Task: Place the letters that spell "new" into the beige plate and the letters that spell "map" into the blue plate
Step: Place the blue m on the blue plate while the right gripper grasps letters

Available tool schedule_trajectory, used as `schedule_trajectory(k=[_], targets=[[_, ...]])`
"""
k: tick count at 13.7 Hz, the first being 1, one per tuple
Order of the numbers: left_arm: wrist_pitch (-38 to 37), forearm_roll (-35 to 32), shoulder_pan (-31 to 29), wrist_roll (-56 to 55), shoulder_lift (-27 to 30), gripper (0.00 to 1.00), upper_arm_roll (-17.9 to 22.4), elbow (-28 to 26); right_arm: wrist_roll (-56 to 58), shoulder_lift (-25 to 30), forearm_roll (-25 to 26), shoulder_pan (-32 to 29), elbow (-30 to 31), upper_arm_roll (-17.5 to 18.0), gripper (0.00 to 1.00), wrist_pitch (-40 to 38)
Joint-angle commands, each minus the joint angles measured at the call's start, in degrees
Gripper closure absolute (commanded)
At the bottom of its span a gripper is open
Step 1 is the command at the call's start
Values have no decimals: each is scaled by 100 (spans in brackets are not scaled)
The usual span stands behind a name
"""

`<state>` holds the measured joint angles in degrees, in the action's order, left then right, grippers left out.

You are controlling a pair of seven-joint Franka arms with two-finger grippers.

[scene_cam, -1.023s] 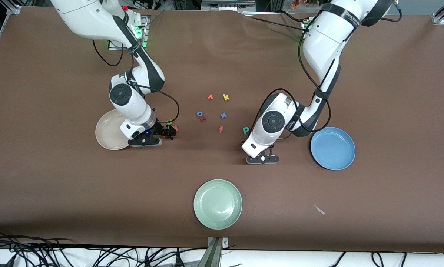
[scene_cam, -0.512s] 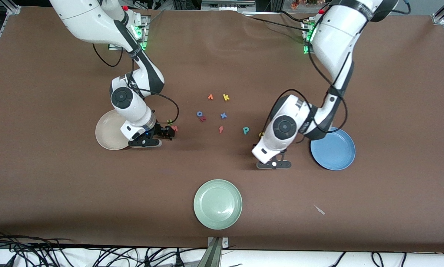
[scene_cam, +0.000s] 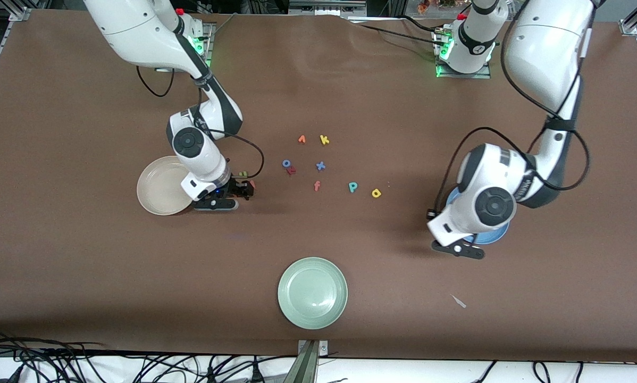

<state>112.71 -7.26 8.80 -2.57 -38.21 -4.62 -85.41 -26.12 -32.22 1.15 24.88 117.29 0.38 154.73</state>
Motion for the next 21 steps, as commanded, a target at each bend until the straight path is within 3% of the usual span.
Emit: schedule_trajectory(k=[1,6,8,9,10,11,14,18,20,21], targets=[[-47,-276,-553,878,182,100,-74,-300,-175,-82,105,158,-101,-152,17,49],[514,-267,-792,926,305,100,-101,-1256,-183,-82,105,131,-84,-152,38,49],[724,-258,-757,750,393,96,-109,-1626,-183,-82,105,131,-66,-152,47,40],[952,-267,-714,505,419,80,-110,-1784,-192,-82,105,131,-57,-152,47,40],[972,-267,-678,346,402,44,-110,-1768,-201,-82,96,131,-40,-152,47,31],[963,-267,-669,318,419,0,-110,-1751,-331,-91,104,140,-31,-152,46,31],[841,-267,-652,301,604,0,-144,-1707,-535,-91,105,280,-22,-152,42,14],[560,-197,-652,-5,824,0,-539,-1400,-535,-91,113,281,4,-152,43,5],[445,-188,-617,-707,815,0,-916,-1206,-526,-91,122,281,4,-152,47,5],[445,-188,-521,-1119,798,0,-1066,-1119,-526,-91,122,281,13,-152,54,5]])
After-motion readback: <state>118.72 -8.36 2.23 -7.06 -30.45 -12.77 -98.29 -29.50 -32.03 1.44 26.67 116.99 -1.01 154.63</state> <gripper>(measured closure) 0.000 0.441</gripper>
